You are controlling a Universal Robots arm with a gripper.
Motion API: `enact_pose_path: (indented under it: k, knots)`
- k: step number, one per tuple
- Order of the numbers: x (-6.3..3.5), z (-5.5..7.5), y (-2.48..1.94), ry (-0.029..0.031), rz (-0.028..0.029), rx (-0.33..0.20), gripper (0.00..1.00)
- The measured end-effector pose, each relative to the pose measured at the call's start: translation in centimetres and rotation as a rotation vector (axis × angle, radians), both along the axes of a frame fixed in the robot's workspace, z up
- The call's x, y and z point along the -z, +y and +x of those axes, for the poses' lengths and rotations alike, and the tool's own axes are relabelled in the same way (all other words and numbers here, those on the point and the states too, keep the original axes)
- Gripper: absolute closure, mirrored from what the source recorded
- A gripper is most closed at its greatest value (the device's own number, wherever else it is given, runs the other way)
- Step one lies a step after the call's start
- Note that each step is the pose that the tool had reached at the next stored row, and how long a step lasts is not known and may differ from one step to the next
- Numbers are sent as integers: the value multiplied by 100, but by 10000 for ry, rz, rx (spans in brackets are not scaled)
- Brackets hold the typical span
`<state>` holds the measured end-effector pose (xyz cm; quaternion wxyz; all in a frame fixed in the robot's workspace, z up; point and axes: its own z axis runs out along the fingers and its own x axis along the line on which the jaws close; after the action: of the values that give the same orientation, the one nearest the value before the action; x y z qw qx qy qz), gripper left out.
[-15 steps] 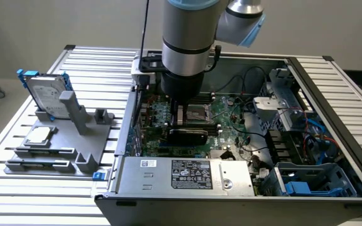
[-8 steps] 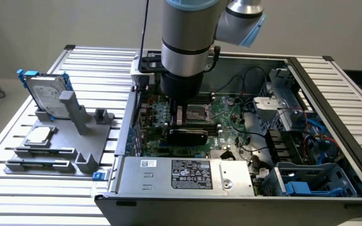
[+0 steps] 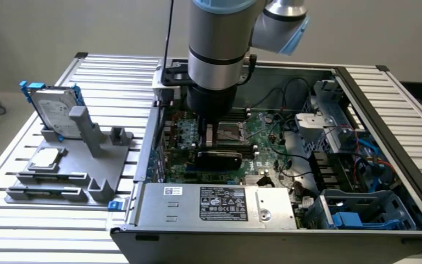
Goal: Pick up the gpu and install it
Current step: 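Press down on the gpu until it lock into place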
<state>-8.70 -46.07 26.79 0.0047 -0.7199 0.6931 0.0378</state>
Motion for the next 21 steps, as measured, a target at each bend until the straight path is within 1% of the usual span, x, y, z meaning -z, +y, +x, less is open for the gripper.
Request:
enact_pose_path:
  k: [2,10,13,15,16,18,21]
  knots:
    - [10,0,0,0,-1,-8,89]
    - [36,-11,0,4,-35,-40,89]
    - [33,-12,1,3,-34,-45,89]
    - [-2,-12,3,-11,-11,-44,89]
    - [-41,-12,2,-2,-29,-44,89]
    - [-103,-12,1,1,-34,-46,89]
    - [-142,-25,1,2,-36,-45,89]
